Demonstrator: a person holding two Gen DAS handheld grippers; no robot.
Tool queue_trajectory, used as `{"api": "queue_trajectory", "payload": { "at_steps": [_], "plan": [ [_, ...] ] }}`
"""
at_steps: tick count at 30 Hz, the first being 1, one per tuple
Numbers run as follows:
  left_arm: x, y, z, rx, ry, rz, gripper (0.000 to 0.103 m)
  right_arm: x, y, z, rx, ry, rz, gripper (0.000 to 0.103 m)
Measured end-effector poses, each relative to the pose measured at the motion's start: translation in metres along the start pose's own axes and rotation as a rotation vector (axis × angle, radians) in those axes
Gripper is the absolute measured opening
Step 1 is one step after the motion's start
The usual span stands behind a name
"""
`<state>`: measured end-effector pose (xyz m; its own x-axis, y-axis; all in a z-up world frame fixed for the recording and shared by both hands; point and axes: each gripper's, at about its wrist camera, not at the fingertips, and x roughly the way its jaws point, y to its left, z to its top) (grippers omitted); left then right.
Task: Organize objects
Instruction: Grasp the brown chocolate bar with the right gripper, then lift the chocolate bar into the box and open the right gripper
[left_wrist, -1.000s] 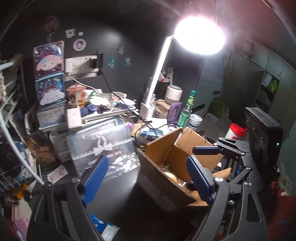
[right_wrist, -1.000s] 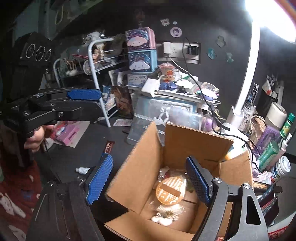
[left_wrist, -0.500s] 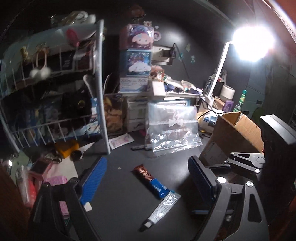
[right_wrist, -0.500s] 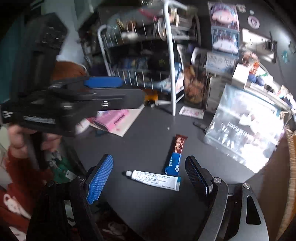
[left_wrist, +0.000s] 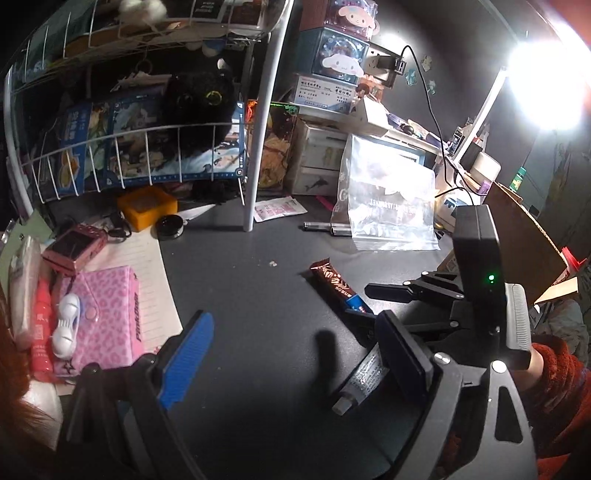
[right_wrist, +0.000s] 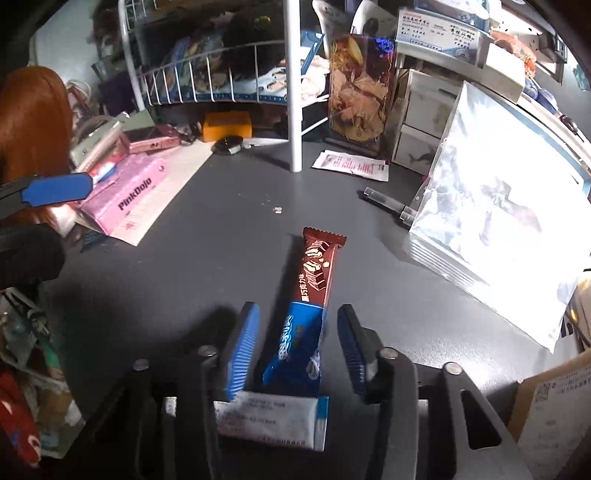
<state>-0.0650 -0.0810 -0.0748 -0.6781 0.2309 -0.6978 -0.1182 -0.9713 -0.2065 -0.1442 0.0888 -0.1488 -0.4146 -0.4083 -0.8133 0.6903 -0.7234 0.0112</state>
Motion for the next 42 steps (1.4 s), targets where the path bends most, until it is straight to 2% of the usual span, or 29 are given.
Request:
{"api": "queue_trajectory", "payload": {
  "at_steps": [5, 13, 16, 20, 24, 26, 29, 31, 36, 42],
  "plan": [
    [0.003, 0.0, 0.002, -0.002, 0.005, -0.004, 0.088, 0.008, 0.0, 0.0, 0.005, 0.014, -0.01, 0.02],
    [0.005, -0.004, 0.006, 0.006, 0.013, -0.01, 0.088, 0.009, 0.002, -0.001, -0.012, 0.0, -0.028, 0.014],
    [0.005, -0.006, 0.007, 0.007, 0.014, -0.01, 0.088, 0.001, 0.002, -0.001, -0.002, -0.023, -0.007, 0.014],
    [0.002, -0.009, 0.011, 0.005, 0.011, -0.031, 0.087, -0.026, 0.01, 0.003, -0.01, -0.082, 0.032, 0.014],
    [-0.004, -0.018, 0.024, 0.02, -0.009, -0.075, 0.087, -0.071, 0.023, 0.008, -0.034, -0.156, 0.099, 0.014],
    [-0.009, -0.024, 0.032, 0.025, -0.026, -0.109, 0.084, -0.096, 0.03, 0.01, -0.046, -0.197, 0.129, 0.014],
    [-0.017, -0.036, 0.048, 0.024, -0.049, -0.186, 0.071, -0.134, 0.035, 0.01, -0.07, -0.26, 0.145, 0.014],
    [-0.023, -0.045, 0.058, 0.027, -0.066, -0.24, 0.059, -0.151, 0.034, 0.01, -0.077, -0.284, 0.138, 0.014],
    [-0.033, -0.09, 0.082, 0.098, -0.086, -0.342, 0.04, -0.191, 0.014, 0.003, -0.054, -0.341, 0.099, 0.014],
    [-0.023, -0.153, 0.107, 0.192, -0.078, -0.371, 0.039, -0.226, -0.035, -0.008, 0.019, -0.366, 0.037, 0.014]
  ]
}}
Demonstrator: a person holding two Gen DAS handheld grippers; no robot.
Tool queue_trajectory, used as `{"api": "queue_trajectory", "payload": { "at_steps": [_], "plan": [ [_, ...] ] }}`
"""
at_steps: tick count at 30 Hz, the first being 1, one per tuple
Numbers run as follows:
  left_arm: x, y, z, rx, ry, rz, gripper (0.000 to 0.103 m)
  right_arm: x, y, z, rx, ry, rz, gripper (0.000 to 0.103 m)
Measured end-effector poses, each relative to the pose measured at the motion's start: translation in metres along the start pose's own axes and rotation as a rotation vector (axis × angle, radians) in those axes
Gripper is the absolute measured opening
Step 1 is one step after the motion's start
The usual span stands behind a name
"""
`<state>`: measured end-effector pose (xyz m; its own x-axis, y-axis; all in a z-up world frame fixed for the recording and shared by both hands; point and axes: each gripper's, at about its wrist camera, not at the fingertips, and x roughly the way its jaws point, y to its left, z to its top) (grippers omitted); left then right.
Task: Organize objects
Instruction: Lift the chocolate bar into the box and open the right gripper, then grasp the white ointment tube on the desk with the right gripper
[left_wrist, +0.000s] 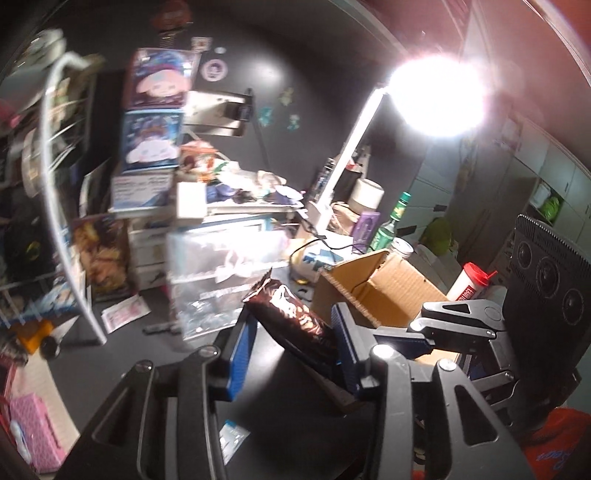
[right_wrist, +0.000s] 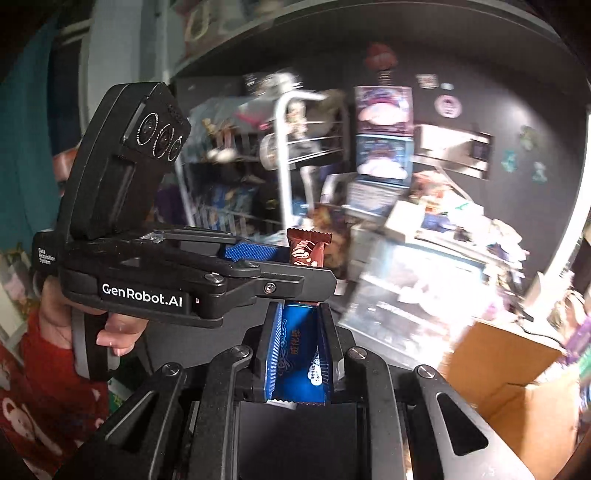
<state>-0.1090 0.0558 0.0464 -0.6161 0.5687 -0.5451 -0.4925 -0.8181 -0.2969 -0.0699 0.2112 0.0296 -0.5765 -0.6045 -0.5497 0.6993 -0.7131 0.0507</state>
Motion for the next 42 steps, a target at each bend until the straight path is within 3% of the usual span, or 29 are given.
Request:
{"api": "queue_trajectory", "payload": {
  "at_steps": [9, 17, 18, 19, 21, 22, 25, 33, 40, 42],
  "plan": [
    [0.077, -0.07, 0.031, 0.108, 0.098, -0.087, 0.039, -0.05, -0.075, -0.024, 0.125, 0.01, -0.103, 0.014],
    [0.118, -0.098, 0.033, 0.16, 0.174, -0.091, 0.039, -0.059, -0.107, -0.045, 0.164, 0.057, -0.165, 0.014],
    [0.119, -0.099, 0.032, 0.165, 0.178, -0.088, 0.041, -0.059, -0.109, -0.047, 0.167, 0.063, -0.169, 0.014],
    [0.12, -0.099, 0.032, 0.169, 0.179, -0.081, 0.053, -0.057, -0.11, -0.047, 0.168, 0.071, -0.182, 0.016],
    [0.116, -0.097, 0.033, 0.166, 0.166, -0.066, 0.08, -0.054, -0.112, -0.048, 0.161, 0.079, -0.212, 0.034],
    [0.112, -0.095, 0.033, 0.165, 0.152, -0.067, 0.082, -0.053, -0.113, -0.048, 0.157, 0.08, -0.221, 0.036],
    [0.098, -0.089, 0.034, 0.159, 0.138, -0.064, 0.083, -0.052, -0.118, -0.048, 0.164, 0.085, -0.219, 0.036],
    [0.046, -0.053, 0.029, 0.118, 0.068, 0.054, 0.085, -0.052, -0.104, -0.039, 0.143, 0.073, -0.191, 0.036],
    [-0.01, -0.007, 0.0, 0.073, 0.006, 0.201, 0.086, -0.036, -0.04, -0.021, 0.05, 0.04, -0.01, 0.036],
    [-0.024, 0.009, -0.012, 0.055, -0.004, 0.248, 0.088, -0.021, -0.015, -0.019, 0.016, 0.056, 0.056, 0.041]
  ]
}}
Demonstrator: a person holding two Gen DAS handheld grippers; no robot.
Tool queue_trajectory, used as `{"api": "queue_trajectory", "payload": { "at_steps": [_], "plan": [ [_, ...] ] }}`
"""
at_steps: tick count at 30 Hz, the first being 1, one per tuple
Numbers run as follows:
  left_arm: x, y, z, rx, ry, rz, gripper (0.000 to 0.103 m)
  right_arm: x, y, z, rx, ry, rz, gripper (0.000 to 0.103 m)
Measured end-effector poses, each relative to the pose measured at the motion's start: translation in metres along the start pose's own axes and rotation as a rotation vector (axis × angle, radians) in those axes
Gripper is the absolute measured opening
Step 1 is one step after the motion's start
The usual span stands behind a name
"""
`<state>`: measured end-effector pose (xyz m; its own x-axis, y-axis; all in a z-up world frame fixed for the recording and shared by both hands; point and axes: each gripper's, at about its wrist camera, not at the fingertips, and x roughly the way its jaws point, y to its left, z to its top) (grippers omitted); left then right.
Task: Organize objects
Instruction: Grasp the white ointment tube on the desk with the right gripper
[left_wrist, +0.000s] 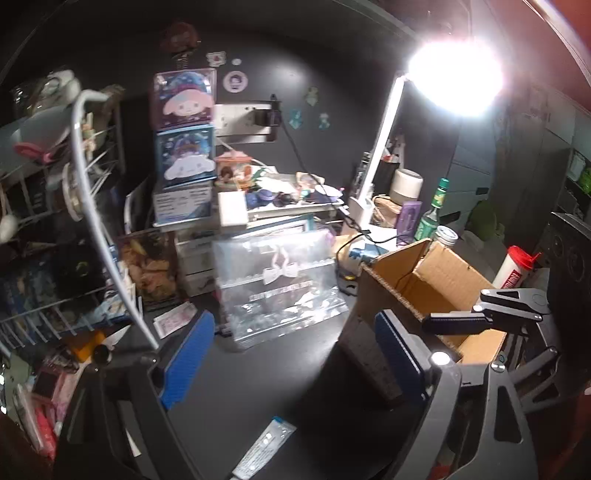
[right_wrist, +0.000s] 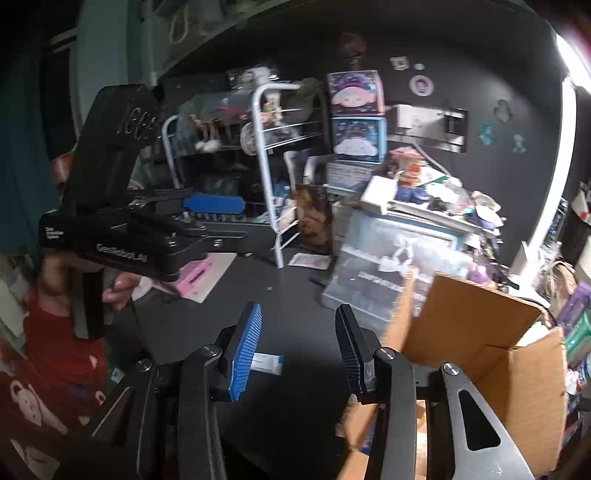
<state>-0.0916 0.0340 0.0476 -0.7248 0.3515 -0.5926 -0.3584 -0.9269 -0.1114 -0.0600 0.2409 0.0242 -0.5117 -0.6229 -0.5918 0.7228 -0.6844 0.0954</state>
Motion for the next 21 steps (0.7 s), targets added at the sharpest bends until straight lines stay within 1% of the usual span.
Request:
{"api": "queue_trajectory", "payload": {
  "at_steps": [2, 4, 7, 9, 13, 14, 15, 17, 19, 21],
  "plan": [
    [-0.008, 0.018, -0.014, -0.019, -0.001, 0.039, 0.088, 0.018, 0.021, -0.002, -0.036, 0.027, 0.053, 0.044],
    [-0.013, 0.037, -0.029, -0.051, 0.005, 0.076, 0.089, 0.042, 0.041, -0.007, -0.074, 0.065, 0.087, 0.045],
    [-0.018, 0.059, -0.054, -0.092, 0.02, 0.111, 0.089, 0.081, 0.059, -0.019, -0.12, 0.138, 0.13, 0.045],
    [-0.021, 0.072, -0.071, -0.116, 0.033, 0.12, 0.088, 0.107, 0.068, -0.032, -0.178, 0.184, 0.166, 0.045],
    [-0.023, 0.092, -0.103, -0.161, 0.057, 0.123, 0.089, 0.148, 0.081, -0.06, -0.332, 0.28, 0.125, 0.045],
    [-0.023, 0.097, -0.109, -0.175, 0.062, 0.127, 0.089, 0.155, 0.082, -0.065, -0.359, 0.294, 0.119, 0.048],
    [-0.023, 0.101, -0.116, -0.19, 0.067, 0.128, 0.088, 0.162, 0.083, -0.071, -0.384, 0.309, 0.105, 0.053],
    [-0.022, 0.107, -0.125, -0.21, 0.076, 0.126, 0.089, 0.175, 0.082, -0.076, -0.414, 0.326, 0.084, 0.057],
    [-0.02, 0.111, -0.131, -0.226, 0.085, 0.127, 0.088, 0.184, 0.08, -0.08, -0.428, 0.343, 0.064, 0.057],
    [-0.019, 0.114, -0.136, -0.235, 0.09, 0.123, 0.088, 0.191, 0.078, -0.079, -0.429, 0.343, 0.061, 0.057]
  ]
}}
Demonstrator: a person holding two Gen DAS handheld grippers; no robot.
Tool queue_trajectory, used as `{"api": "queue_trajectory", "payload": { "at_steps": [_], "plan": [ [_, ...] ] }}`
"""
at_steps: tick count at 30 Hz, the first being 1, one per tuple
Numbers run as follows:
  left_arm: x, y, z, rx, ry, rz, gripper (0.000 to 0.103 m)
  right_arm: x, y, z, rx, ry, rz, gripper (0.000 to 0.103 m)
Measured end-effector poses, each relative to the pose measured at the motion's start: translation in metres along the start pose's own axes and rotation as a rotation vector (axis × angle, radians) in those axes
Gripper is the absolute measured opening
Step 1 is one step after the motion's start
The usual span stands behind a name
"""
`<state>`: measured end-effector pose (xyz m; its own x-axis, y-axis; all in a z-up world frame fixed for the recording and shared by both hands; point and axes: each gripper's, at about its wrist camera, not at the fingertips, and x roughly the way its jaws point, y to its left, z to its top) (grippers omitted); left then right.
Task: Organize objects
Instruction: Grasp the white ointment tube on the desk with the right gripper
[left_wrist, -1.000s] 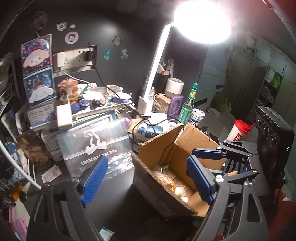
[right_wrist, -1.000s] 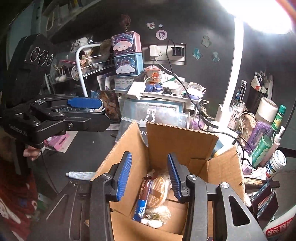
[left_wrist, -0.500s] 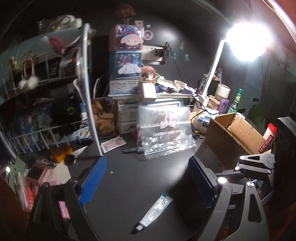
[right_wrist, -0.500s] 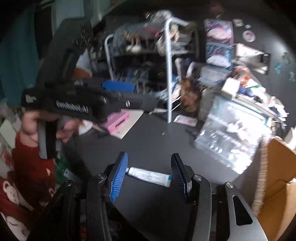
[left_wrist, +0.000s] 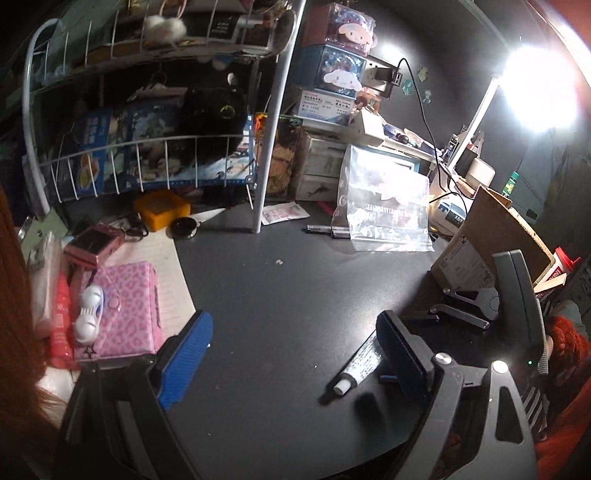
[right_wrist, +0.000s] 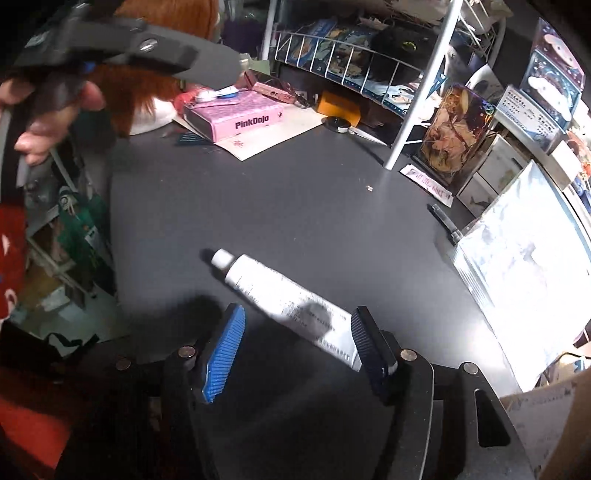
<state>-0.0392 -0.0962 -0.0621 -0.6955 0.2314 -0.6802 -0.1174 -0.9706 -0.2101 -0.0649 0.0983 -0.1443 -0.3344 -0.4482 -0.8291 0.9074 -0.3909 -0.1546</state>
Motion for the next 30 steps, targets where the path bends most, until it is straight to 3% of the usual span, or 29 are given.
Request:
{"api": "queue_trajectory", "payload": {
  "at_steps": [8, 15, 16, 18, 22, 24, 30],
  "plan": [
    [0.004, 0.013, -0.002, -0.028, 0.011, -0.003, 0.088, 0.021, -0.01, 0.022, 0.028, -0.008, 0.01, 0.057],
    [0.006, 0.018, -0.001, -0.054, 0.008, -0.005, 0.088, 0.035, -0.036, 0.028, 0.158, 0.011, 0.032, 0.056],
    [0.006, 0.018, -0.002, -0.055, 0.008, -0.007, 0.088, 0.034, -0.04, 0.027, 0.172, 0.012, 0.033, 0.054],
    [0.007, 0.017, -0.003, -0.054, 0.012, -0.013, 0.088, 0.033, -0.045, 0.022, 0.188, 0.013, 0.039, 0.04],
    [0.012, 0.013, -0.004, -0.051, 0.024, -0.024, 0.088, 0.032, -0.045, 0.017, 0.187, 0.009, 0.045, 0.034],
    [0.014, 0.01, -0.004, -0.048, 0.029, -0.03, 0.088, 0.03, -0.044, 0.016, 0.187, 0.0, 0.046, 0.026],
    [0.026, 0.004, -0.006, -0.049, 0.055, -0.051, 0.088, 0.029, -0.043, 0.015, 0.208, -0.012, 0.071, 0.024]
  ]
}}
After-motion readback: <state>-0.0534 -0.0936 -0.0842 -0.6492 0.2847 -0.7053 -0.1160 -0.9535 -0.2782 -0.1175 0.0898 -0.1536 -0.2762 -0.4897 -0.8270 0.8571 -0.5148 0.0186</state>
